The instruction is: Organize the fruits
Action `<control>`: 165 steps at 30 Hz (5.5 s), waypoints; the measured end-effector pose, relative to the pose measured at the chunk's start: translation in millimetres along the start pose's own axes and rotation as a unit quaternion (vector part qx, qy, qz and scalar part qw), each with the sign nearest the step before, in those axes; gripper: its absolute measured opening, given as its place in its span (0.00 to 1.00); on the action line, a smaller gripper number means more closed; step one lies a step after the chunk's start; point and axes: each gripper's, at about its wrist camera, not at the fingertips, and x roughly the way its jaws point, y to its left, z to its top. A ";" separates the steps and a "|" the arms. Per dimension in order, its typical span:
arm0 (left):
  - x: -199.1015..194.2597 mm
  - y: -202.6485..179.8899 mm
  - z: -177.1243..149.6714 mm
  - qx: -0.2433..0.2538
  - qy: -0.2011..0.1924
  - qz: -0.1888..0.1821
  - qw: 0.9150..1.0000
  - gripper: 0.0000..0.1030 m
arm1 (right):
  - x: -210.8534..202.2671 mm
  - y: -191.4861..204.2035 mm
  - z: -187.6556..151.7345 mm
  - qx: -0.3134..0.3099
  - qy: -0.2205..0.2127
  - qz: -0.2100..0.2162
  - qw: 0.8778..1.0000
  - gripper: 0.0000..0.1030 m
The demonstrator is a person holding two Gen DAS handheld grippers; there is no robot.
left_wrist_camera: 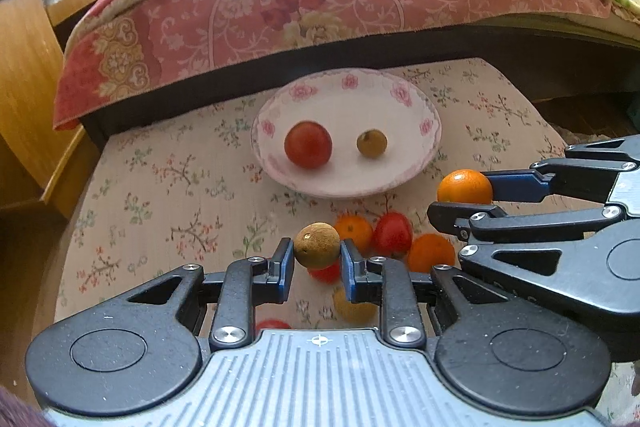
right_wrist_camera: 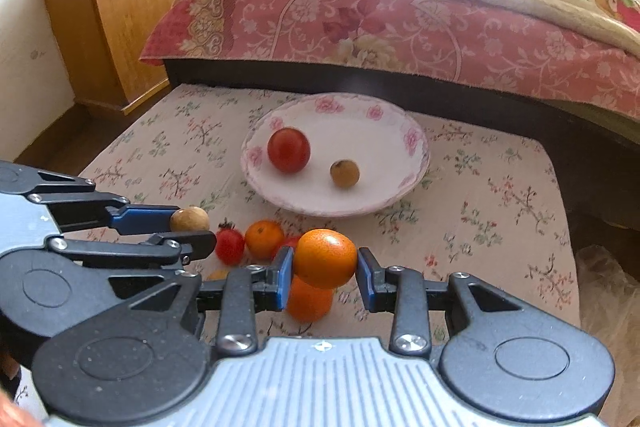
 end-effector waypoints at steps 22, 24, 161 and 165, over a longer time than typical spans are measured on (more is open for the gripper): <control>30.7 1.5 29.4 0.007 -0.003 0.015 1.000 0.31 | 31.5 -19.4 26.3 0.005 -0.006 -0.005 1.000 0.36; 35.5 2.1 32.2 0.007 -0.001 0.016 1.000 0.31 | 36.2 -21.6 28.1 0.007 -0.006 -0.004 1.000 0.36; -6.8 36.3 -25.4 -0.021 -0.017 -0.034 0.999 0.50 | 15.8 -12.5 -14.8 -0.040 0.025 0.028 0.999 0.47; -4.6 33.8 -37.9 -0.014 -0.001 -0.037 0.999 0.51 | 18.4 -9.5 -20.2 -0.047 0.033 0.034 0.998 0.47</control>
